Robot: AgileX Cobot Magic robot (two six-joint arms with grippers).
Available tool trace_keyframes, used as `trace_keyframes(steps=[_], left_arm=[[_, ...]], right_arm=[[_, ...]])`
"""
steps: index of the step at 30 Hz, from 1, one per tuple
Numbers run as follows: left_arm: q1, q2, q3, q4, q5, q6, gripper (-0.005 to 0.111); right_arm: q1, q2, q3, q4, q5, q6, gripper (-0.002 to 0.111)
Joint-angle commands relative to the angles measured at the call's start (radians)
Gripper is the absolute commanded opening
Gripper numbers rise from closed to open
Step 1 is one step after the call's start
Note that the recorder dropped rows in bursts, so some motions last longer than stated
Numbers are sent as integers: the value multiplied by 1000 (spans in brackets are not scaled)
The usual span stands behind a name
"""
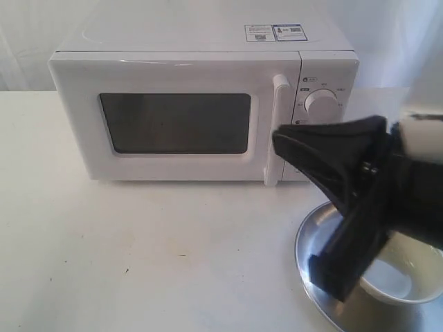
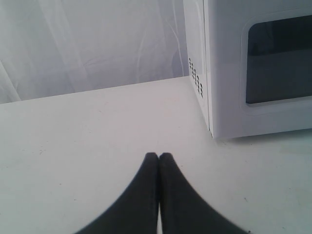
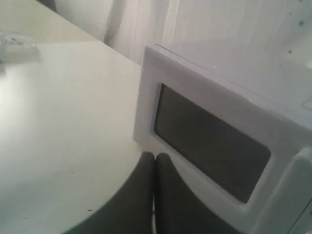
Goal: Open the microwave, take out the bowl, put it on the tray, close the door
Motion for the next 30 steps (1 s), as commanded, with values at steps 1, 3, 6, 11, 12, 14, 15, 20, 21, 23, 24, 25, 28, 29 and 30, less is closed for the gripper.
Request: trace_keyframes(steps=[1, 3, 6, 11, 12, 14, 15, 20, 21, 23, 24, 25, 28, 29, 30], left_arm=[[-4, -2, -3, -8, -4, 0, 0], [-4, -2, -3, -8, -4, 0, 0], [-4, -2, -3, -8, -4, 0, 0], [-4, -2, -3, -8, -4, 0, 0], [-4, -2, -3, -8, -4, 0, 0], [-4, -2, -3, -8, -4, 0, 0], [-4, -2, -3, -8, -4, 0, 0], [-4, -2, -3, -8, -6, 0, 0], [-4, -2, -3, -8, -6, 0, 0], [-4, -2, -3, -8, -6, 0, 0], [-4, -2, -3, -8, -6, 0, 0], [-4, -2, -3, -8, -6, 0, 0], [-4, -2, -3, -8, -6, 0, 0], [-4, -2, -3, -8, -6, 0, 0], [-4, -2, -3, -8, -6, 0, 0]], right_arm=[[3, -126, 96, 10, 4, 235, 0], [3, -164, 125, 53, -17, 367, 0], [3, -210, 145, 53, -39, 447, 0], [3, -258, 146, 53, -19, 453, 0], [3, -265, 146, 46, 2, 453, 0], [3, -276, 150, 37, 49, 418, 0], [3, -276, 156, 28, 68, 375, 0], [-32, -357, 264, 30, 215, 228, 0], [-69, -400, 297, 34, 231, 246, 0], [-157, -488, 359, 32, 246, 262, 0], [-204, -537, 390, 32, 246, 264, 0], [-242, -580, 412, 24, 246, 264, 0], [-382, -669, 467, -6, 237, 264, 0], [-428, -685, 477, -6, 232, 264, 0], [-468, -697, 486, -8, 225, 264, 0]])
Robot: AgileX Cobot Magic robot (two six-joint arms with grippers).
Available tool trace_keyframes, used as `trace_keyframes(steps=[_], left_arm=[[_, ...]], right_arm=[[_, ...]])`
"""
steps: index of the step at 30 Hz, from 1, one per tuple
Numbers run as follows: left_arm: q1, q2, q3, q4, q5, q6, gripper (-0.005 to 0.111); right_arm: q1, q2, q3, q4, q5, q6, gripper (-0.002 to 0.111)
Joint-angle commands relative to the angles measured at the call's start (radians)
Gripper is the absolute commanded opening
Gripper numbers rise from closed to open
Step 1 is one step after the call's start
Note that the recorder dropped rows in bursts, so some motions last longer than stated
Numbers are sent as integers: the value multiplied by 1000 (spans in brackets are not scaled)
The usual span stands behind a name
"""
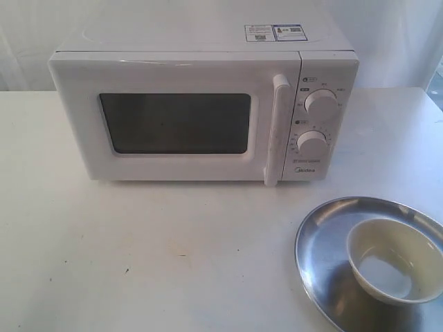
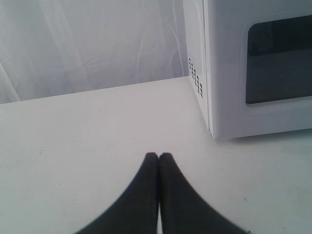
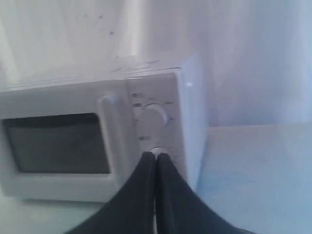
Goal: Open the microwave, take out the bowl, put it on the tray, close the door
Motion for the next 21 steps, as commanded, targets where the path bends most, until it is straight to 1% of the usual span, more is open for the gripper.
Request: trace_keyframes(steps=[1, 8, 11, 13, 21], left_arm=[[-4, -2, -3, -8, -6, 0, 0], [-4, -2, -3, -8, -6, 0, 0], [-4, -2, -3, -8, -6, 0, 0], [-4, -2, -3, -8, -6, 0, 0], [-4, -2, -3, -8, -6, 0, 0]], right_arm=[[-183, -74, 51, -27, -15, -8, 0], [-381, -78, 59, -30, -179, -103, 0], [-448, -78, 59, -32, -211, -111, 0], [-461, -78, 59, -32, -211, -109, 0], [-461, -78, 82, -16, -213, -128, 0]])
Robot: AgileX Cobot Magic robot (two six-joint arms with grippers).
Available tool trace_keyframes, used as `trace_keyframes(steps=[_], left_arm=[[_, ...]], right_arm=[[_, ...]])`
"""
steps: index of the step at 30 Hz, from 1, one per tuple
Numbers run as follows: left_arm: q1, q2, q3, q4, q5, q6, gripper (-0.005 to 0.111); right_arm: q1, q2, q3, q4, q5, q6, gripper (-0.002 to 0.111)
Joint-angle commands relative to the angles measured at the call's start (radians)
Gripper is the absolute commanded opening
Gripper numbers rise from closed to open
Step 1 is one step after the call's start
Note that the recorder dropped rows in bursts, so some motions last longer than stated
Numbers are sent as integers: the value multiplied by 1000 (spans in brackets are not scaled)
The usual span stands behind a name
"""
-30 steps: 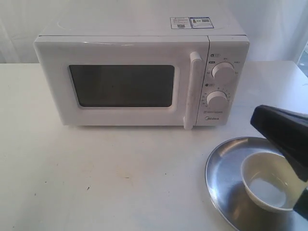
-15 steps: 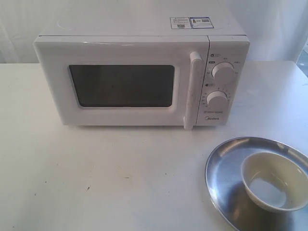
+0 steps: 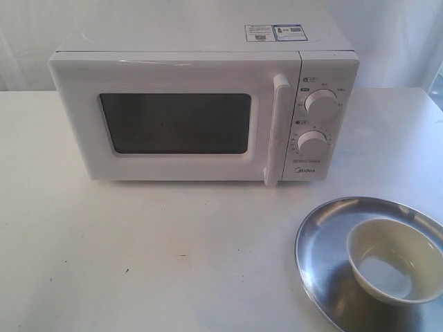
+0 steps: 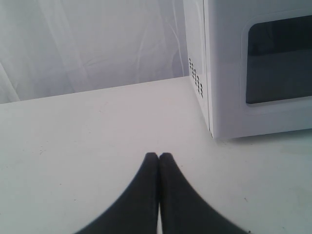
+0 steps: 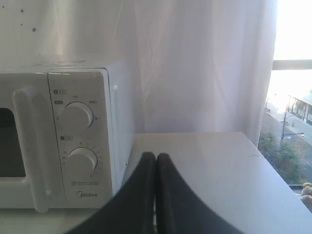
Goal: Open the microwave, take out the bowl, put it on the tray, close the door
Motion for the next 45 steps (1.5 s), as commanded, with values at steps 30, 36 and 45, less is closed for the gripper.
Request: trace_keyframes(steps=[30, 36, 45], left_arm=[[-4, -2, -3, -8, -4, 0, 0], [-4, -2, -3, -8, -4, 0, 0], [-4, -2, -3, -8, -4, 0, 0]], right_arm=[[-5, -42, 35, 1403, -116, -1433, 0], [-5, -42, 35, 1642, -155, -1700, 0], [-7, -42, 35, 1643, -142, -1689, 0]])
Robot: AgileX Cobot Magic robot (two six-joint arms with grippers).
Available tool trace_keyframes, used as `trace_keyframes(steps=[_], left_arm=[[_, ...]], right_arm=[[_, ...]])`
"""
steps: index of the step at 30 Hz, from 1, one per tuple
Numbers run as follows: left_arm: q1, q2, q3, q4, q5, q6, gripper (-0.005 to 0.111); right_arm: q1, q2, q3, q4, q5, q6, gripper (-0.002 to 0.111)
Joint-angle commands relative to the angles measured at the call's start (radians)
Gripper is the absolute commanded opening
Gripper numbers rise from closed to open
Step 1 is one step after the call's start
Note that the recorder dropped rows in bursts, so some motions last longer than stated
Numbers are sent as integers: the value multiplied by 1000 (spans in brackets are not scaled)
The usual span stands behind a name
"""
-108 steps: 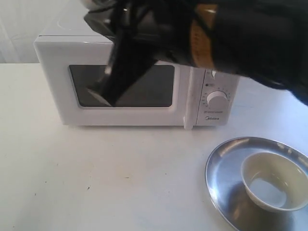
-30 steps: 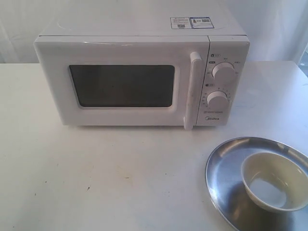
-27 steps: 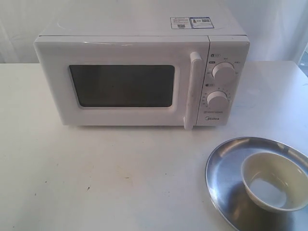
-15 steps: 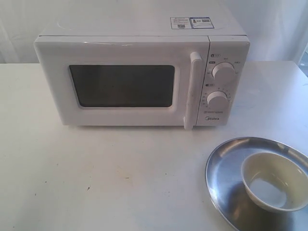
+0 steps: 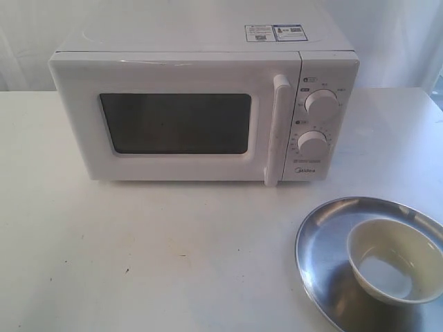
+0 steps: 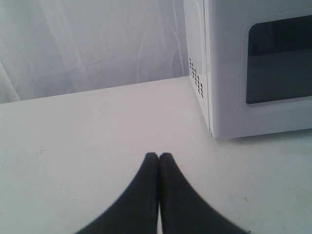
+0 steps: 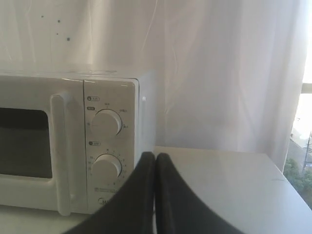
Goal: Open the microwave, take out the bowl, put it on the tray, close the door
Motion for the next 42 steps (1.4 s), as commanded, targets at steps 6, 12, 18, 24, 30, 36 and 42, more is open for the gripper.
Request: trace_keyframes(steps=[6, 12, 18, 24, 30, 36, 42], left_arm=[[-4, -2, -3, -8, -4, 0, 0], [-4, -2, -3, -8, -4, 0, 0], [-4, -2, -3, -8, -4, 0, 0], [-4, -2, -3, -8, -4, 0, 0], [-4, -2, -3, -8, -4, 0, 0], [-4, -2, -3, -8, -4, 0, 0], [-4, -2, -3, -8, -4, 0, 0]], right_arm=[[-124, -7, 4, 33, 1, 7, 0], [-135, -7, 4, 29, 54, -9, 0], [-135, -7, 4, 29, 62, -9, 0], [-135, -7, 4, 29, 62, -34, 0], [-135, -7, 4, 29, 62, -34, 0], [-135, -7, 4, 29, 86, -41, 0], [-135, -7, 4, 29, 95, -41, 0]])
